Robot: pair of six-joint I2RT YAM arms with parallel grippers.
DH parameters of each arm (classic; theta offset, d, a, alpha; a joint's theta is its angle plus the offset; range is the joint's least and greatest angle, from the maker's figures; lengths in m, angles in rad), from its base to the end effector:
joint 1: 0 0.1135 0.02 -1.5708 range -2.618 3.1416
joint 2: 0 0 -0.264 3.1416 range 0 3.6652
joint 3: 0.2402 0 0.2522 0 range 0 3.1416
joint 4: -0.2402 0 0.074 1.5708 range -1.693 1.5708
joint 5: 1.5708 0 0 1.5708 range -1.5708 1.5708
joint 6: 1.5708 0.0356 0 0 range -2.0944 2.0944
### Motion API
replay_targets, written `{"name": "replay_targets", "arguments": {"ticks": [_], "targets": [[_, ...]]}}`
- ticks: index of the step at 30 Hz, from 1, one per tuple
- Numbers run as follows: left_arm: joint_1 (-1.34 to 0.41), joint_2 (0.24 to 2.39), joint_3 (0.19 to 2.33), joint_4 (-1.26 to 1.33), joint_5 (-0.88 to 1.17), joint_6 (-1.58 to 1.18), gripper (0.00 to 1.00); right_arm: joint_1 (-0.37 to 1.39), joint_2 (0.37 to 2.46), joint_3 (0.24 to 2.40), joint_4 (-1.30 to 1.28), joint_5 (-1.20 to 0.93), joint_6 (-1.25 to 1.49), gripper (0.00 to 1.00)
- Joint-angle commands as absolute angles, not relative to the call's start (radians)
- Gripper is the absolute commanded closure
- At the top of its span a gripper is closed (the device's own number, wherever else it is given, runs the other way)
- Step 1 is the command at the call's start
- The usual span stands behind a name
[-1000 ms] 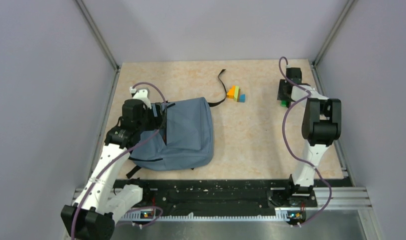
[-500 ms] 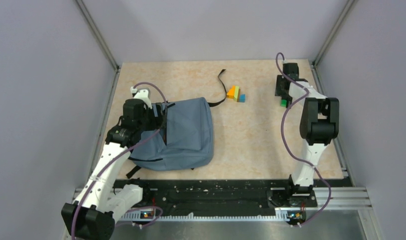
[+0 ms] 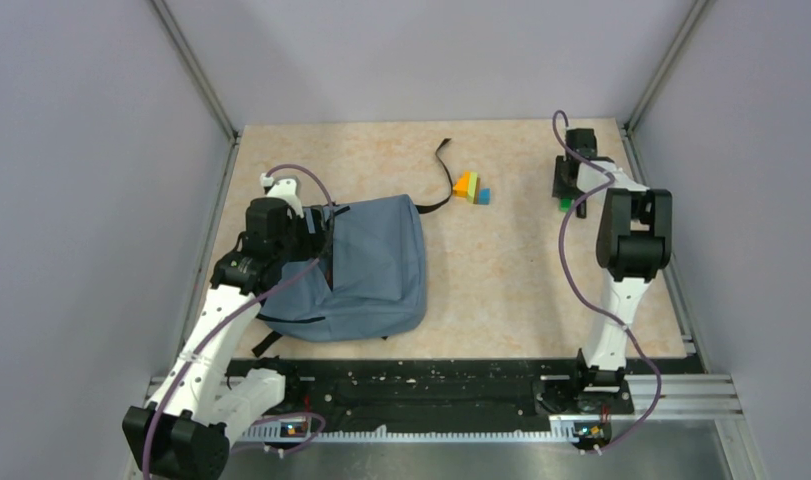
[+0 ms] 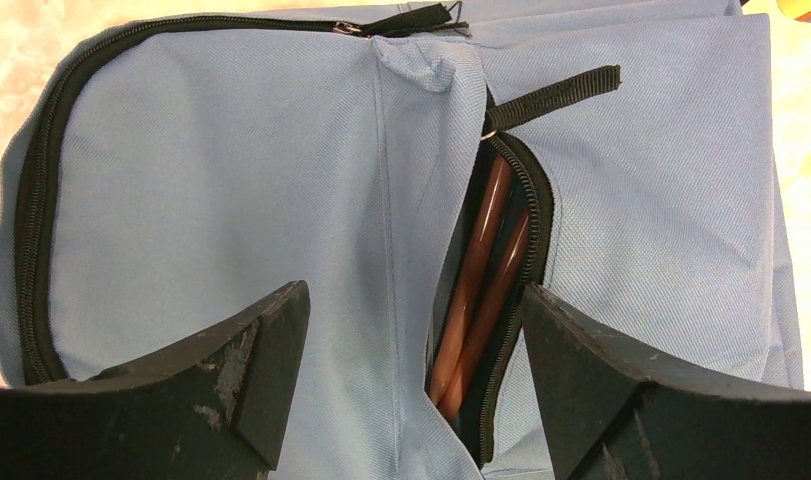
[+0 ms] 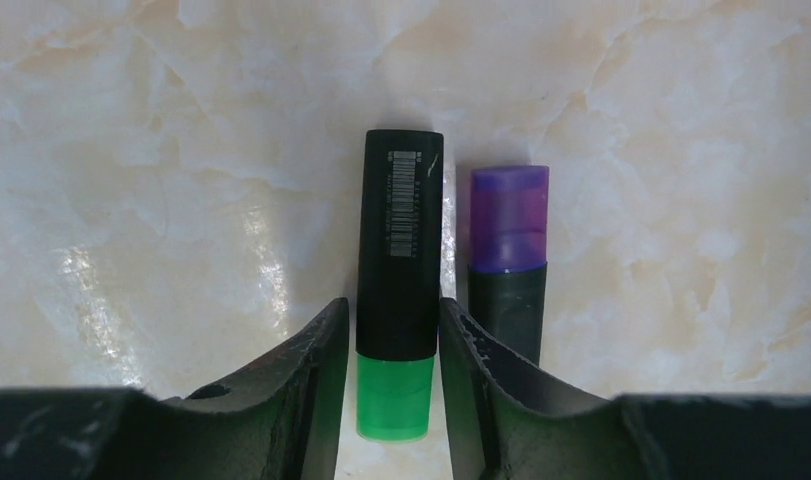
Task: Pack the student bag
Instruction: Pick up the stationery from the center of the board.
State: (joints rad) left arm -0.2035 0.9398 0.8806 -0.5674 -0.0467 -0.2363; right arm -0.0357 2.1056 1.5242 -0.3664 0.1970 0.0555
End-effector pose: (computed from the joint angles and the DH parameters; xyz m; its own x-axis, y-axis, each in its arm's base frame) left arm 0.1973 -0.0390 0.3078 -0.5969 -0.1156 -0.7939 0.0258 0.9863 -0.1630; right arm 0.4552 -0.0232 0.1678 -0.8021 0.0831 -0.5914 0.1939 0.9728 -0.1264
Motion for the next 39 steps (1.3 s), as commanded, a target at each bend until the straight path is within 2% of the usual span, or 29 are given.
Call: {"name": "replay_targets", "arguments": {"ticks": [1,9,11,14,21,25,30,33,35,39], "targets": [[-0.198,0.917,0.883,-0.519,-0.067,-0.225,0.18,-0.039,2.135,1.573,-0.396,0.179,0.057,0.66],[-0.196,0.907,0.883,-0.522,-0.044,-0.230,0.18,-0.039,2.120,1.567,-0.417,0.074,0.064,0.77],[-0.196,0.894,0.878,-0.519,-0.035,-0.232,0.19,-0.039,2.107,1.555,-0.419,0.057,0.061,0.84],[-0.192,0.878,0.878,-0.514,-0.020,-0.236,0.23,-0.035,2.057,1.513,-0.407,0.043,0.071,1.00],[-0.155,0.897,0.888,-0.515,0.068,-0.247,0.28,0.043,1.797,1.275,-0.313,0.054,0.134,1.00],[-0.114,0.920,0.887,-0.516,0.122,-0.256,0.37,0.120,1.611,1.091,-0.239,0.033,0.190,1.00],[-0.106,0.890,0.890,-0.520,0.110,-0.254,0.40,0.273,1.414,0.984,-0.225,0.048,0.240,1.00],[-0.102,0.835,0.870,-0.493,0.085,-0.256,0.34,0.383,1.307,0.946,-0.206,0.054,0.282,1.00],[-0.100,0.823,0.865,-0.491,0.076,-0.260,0.33,0.463,1.240,0.921,-0.164,0.048,0.324,1.00],[-0.096,0.856,0.875,-0.531,0.111,-0.275,0.40,0.675,1.181,0.896,-0.051,0.082,0.407,1.00]]}}
